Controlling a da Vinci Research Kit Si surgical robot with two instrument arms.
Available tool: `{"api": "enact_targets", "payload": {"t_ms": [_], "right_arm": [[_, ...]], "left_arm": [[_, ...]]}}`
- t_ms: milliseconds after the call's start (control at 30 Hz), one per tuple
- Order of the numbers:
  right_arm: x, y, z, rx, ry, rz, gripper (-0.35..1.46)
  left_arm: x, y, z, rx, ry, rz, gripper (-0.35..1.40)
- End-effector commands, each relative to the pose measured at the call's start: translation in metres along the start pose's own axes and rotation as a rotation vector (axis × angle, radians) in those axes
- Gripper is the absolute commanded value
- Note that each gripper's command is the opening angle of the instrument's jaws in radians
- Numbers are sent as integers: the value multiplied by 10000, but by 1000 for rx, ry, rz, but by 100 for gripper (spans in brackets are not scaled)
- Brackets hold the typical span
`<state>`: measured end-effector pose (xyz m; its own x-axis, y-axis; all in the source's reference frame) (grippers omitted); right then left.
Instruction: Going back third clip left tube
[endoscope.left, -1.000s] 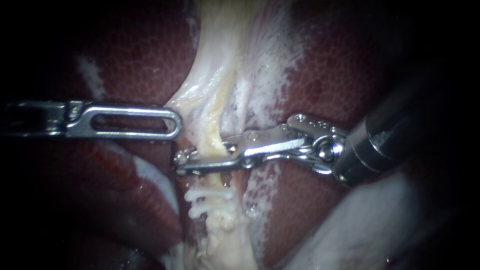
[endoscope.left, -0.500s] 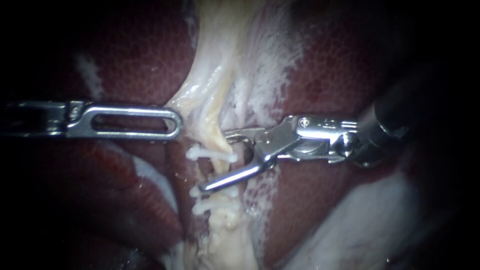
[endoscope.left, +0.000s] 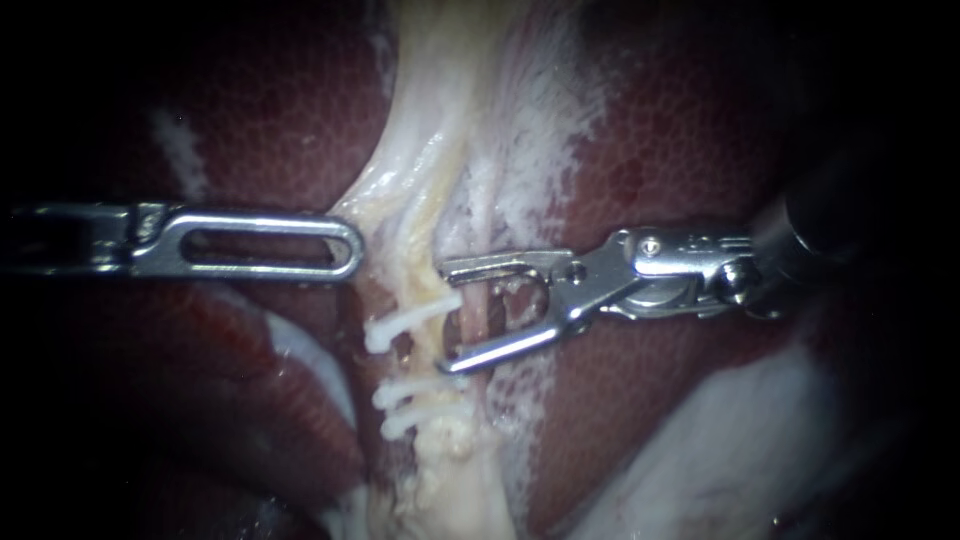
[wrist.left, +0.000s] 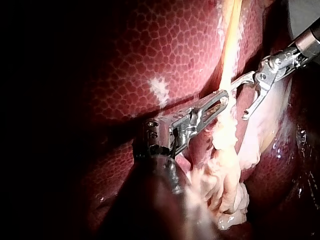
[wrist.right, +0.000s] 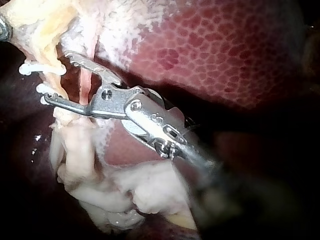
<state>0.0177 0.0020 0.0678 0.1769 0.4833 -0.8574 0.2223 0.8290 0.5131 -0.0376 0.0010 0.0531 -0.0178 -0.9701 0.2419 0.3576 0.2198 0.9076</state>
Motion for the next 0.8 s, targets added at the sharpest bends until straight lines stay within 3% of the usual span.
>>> {"api": "enact_targets", "payload": {"t_ms": [33,233,433,800], "right_arm": [[0,-3,-6,-11,-1,0,60],[7,-17,-41,-45,-12,-49,60],[27,-30,-71,-70,-22,-99,60],[56,-58,-95,-61,-25,-132,60]], "left_arm": [[0,0,0,0,0,0,-35],[0,2,0,1,1,0,-35],[0,3,1,1,1,1,-35],[0,6,1,1,1,1,-35]]}}
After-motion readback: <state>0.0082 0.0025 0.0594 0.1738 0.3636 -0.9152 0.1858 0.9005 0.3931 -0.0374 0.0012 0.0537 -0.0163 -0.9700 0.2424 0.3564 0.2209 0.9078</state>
